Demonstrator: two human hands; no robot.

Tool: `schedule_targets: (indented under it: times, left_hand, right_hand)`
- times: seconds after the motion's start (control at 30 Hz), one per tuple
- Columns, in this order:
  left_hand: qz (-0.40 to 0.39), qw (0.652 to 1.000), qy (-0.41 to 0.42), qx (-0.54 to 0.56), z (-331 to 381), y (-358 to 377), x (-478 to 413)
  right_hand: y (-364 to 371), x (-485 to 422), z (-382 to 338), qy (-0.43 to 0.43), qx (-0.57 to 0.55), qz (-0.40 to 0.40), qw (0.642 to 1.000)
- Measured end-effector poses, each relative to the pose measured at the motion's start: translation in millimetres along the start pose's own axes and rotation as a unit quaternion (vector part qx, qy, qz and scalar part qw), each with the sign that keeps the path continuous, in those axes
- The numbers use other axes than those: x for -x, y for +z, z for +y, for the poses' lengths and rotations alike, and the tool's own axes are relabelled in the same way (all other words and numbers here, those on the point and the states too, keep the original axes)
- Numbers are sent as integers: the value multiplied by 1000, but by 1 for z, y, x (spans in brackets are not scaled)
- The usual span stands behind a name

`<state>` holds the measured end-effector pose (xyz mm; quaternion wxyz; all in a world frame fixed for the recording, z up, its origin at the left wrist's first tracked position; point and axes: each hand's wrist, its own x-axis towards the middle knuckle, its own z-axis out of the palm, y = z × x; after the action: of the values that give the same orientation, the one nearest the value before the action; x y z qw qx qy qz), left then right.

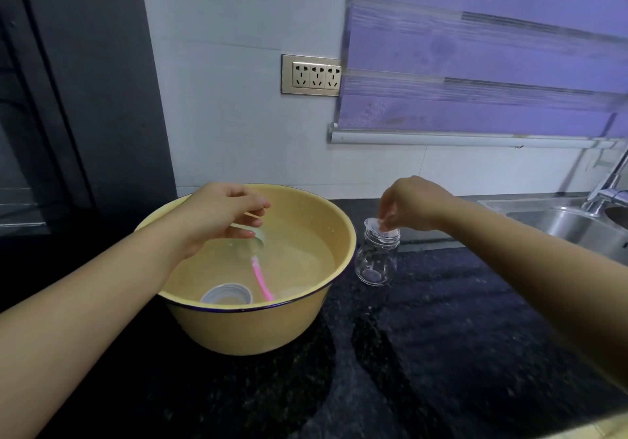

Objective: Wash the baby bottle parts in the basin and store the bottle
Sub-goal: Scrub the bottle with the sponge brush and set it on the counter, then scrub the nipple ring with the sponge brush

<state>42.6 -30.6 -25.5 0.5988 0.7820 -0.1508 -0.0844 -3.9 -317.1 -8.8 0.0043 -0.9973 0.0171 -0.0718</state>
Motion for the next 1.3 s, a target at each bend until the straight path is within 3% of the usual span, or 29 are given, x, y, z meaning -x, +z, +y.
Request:
schedule_targets:
  times: [0.13,0.27,0.47,0.6,0.77,0.93,1.03,1.17,1.3]
  left_hand:
    - [3,1000,-4,10,1,0,1]
    - [4,1000,-8,24,2,0,2]
    - [12,999,-14,38,3,1,2]
    - [17,998,-26,48,2,0,1]
    - [11,998,-33,50,2,0,-2]
    - [5,998,-44,53,3,0,-1]
    - [-10,998,-60,35,4,1,-2]
    - [-39,993,-64,-86,5,-2,-1]
    - [-102,941,-27,-322,0,-10,-1]
  right_hand:
    - [1,2,-1,-15,31,7,999]
    - [4,9,0,-86,127,18,988]
    - [13,4,0,-26,122,-140,982]
    - [14,5,-1,-8,15,-123,992]
    - [7,3,4,5,-101,6,995]
    - [-4,3,-19,-28,-230,58,971]
    - [-7,2,-39,-63,-289,46,954]
    - [-7,3,-68,-104,-313,24,944]
    - [-2,6,-99,-157,-272,-25,949]
